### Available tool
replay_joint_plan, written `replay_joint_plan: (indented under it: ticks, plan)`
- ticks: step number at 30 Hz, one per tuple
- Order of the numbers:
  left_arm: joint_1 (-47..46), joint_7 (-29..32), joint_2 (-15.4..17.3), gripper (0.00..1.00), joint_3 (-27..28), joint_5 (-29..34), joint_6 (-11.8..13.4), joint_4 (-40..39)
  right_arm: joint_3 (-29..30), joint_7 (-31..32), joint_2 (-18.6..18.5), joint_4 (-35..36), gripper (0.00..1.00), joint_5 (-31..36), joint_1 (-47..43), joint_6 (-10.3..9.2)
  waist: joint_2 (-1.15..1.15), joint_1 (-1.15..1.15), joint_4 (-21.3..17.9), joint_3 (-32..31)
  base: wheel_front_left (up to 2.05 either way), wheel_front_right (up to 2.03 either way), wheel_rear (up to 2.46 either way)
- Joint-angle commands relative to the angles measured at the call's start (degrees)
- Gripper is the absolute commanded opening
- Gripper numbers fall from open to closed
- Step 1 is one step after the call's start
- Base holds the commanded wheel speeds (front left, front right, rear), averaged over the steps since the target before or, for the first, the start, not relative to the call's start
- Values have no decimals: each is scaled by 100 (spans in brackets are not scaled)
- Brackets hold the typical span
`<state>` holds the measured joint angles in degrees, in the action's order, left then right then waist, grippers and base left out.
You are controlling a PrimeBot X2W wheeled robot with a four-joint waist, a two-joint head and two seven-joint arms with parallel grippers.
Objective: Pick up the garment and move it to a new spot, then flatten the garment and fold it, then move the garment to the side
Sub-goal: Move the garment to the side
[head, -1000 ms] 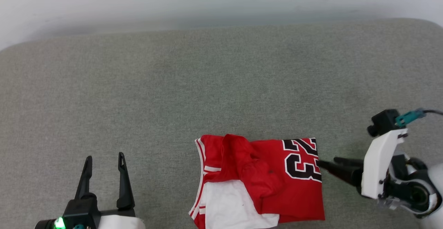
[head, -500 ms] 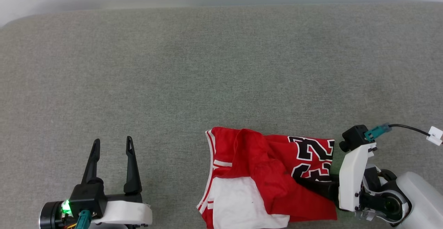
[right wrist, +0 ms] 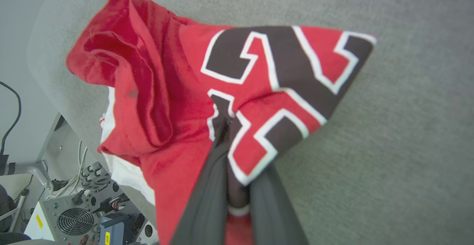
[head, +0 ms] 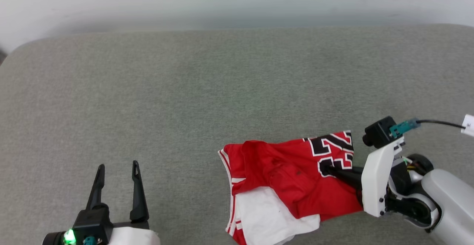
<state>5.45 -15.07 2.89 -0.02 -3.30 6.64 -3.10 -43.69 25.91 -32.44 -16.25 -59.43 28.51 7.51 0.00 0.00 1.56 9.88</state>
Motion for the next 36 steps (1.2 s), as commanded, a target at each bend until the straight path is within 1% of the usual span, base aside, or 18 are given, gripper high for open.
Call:
replay_joint_plan:
  ticks: [1, 5, 10, 13, 16, 21, 25, 30, 35, 36]
  plan:
    - [85, -13, -2, 100, 12, -36, 45, -21, -84, -56, -117, 132, 0, 46, 162, -4, 0, 0, -183, -156, 0, 0, 0]
    - [154, -13, -2, 100, 101, -59, 98, -76, -332, -45, -467, 576, 0, 205, 528, -5, 0, 0, -496, -230, 0, 0, 0]
    - [130, -14, -2, 100, 262, -41, 107, -199, -503, 4, -955, 1112, 0, 403, 933, -5, 0, 0, -1020, -67, 0, 0, 0]
    - [83, -13, -2, 100, 394, -27, 109, -287, -508, 3, -1227, 1284, 0, 510, 1155, -5, 0, 0, -1366, 130, 0, 0, 0]
    - [-6, -13, -1, 100, 509, 10, 70, -370, -432, -48, -1453, 1251, 0, 638, 1349, -5, 0, 0, -1649, 378, 0, 0, 0]
    - [-232, -13, 58, 100, 598, 112, -53, -427, -246, -273, -1763, 821, 0, 921, 1632, -5, 0, 0, -1864, 847, 0, 0, 0]
    - [-500, -13, 131, 100, 602, 188, -153, -462, -99, -430, -1934, 165, 0, 1171, 1908, -6, 0, 0, -1876, 1206, 0, 0, 0]
    - [-773, -13, 230, 100, 616, 261, -242, -552, 158, -607, -1991, -808, 0, 1439, 2280, -5, 0, 0, -1800, 1670, 0, 0, 0]
    - [-982, -13, 317, 100, 671, 262, -272, -654, 491, -819, -1894, -1765, 0, 1719, 2639, -6, 0, 0, -1726, 2080, 0, 0, 0]
    - [-982, -13, 317, 100, 671, 262, -272, -654, 491, -819, -1894, -1765, 0, 1719, 2639, -6, 0, 0, -1726, 2080, 0, 0, 0]
